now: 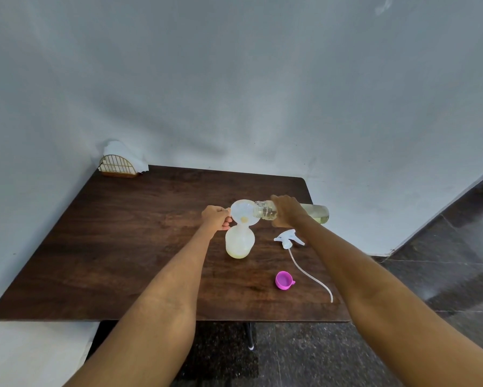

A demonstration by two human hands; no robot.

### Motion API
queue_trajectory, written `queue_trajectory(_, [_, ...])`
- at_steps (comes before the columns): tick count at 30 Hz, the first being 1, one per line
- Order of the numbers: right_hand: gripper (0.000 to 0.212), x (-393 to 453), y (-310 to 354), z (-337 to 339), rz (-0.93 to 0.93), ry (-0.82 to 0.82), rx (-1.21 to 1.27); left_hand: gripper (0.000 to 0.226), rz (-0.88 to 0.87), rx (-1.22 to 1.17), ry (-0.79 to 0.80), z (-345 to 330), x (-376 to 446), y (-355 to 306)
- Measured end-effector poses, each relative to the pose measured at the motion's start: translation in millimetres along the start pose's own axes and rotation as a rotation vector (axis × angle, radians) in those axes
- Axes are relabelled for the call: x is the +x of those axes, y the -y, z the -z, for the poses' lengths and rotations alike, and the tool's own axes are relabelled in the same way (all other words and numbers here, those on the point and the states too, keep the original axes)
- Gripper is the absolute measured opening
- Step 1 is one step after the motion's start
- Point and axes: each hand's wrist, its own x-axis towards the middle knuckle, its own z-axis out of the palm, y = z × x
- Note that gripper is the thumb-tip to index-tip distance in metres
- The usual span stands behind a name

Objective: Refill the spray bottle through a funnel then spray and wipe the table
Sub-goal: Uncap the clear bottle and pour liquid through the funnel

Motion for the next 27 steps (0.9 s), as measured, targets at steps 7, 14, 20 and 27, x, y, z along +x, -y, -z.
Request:
queue_trajectory(7, [0.044,0.2,0.7,1.0,-0.001,-0.003,-0.013,0.02,0.005,-0.011,-0.002,-0.6,1.0,0.1])
queue_trajectory(14, [0.045,-0.7,0.8,0.8,0.001,-0.003,-0.019,0.02,0.018,-0.015,-0.007,-0.7,1.1,0.0])
queue_trajectory(20, [0.045,-0.3,1.7,1.0,0.002,-0.001,-0.016,0.02,0.018,-0.011,-0.011,-1.0,1.3,0.1])
queue_trajectory(27, [0.046,-0.9,2.4,2.0,0.007,-0.005,-0.025,0.021,0.004,-0.001,-0.013,-1.3,1.5,0.9])
